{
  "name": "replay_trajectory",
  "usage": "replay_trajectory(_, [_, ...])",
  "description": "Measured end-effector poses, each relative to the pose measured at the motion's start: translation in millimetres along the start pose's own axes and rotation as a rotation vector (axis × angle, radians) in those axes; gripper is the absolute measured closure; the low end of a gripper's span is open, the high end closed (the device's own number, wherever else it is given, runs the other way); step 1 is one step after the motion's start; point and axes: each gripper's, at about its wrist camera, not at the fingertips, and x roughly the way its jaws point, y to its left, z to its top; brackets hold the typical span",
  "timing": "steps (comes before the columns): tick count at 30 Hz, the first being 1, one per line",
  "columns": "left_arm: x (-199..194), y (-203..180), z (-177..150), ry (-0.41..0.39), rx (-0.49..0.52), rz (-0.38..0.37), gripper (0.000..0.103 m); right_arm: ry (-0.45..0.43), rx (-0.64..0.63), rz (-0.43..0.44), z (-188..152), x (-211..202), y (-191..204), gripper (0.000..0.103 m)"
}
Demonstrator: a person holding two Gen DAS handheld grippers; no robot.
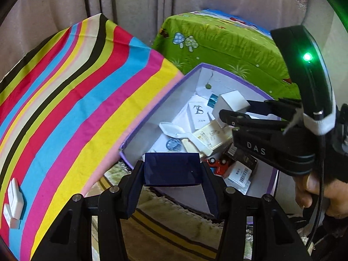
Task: Organize rigid objects
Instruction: 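Carry the block and cube box over the storage box, then open both tools to drop the block and cube box inside, then move both tools back toward the last white boxes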
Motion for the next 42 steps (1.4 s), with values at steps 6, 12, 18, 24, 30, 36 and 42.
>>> replay_trajectory(6, [1, -1, -1, -0.003, -0.004, -0.023, 0.051, 0.004, 0.007, -0.009, -2, 1, -3, 0.059])
replay_trajectory(12, [3, -1, -1, -0.001, -0.009, -0.041, 0.050, 0.006, 0.010, -0.016, -2, 1, -3, 0.059])
replay_trajectory(18, [3, 3, -2, 0.002, -0.028, -0.037, 0.044, 0.007, 0.012, -0.012, -1, 2, -3, 0.058])
replay_trajectory(24, [3, 25, -2, 0.016, -0.136, -0.013, 0.044, 0.012, 0.024, 0.027, -2, 2, -1, 0.034])
replay_trajectory(30, [-12, 65, -14, 0.005, -0.263, 0.088, 0.044, 0.017, 0.022, 0.058, 1, 1, 7, 0.029])
replay_trajectory(36, [-34, 116, -43, -0.011, -0.367, 0.196, 0.044, 0.013, -0.021, 0.093, 5, -2, 28, 0.028])
replay_trajectory(42, [-58, 184, -73, -0.016, -0.489, 0.329, 0.044, 0.014, -0.065, 0.130, 9, -5, 52, 0.026])
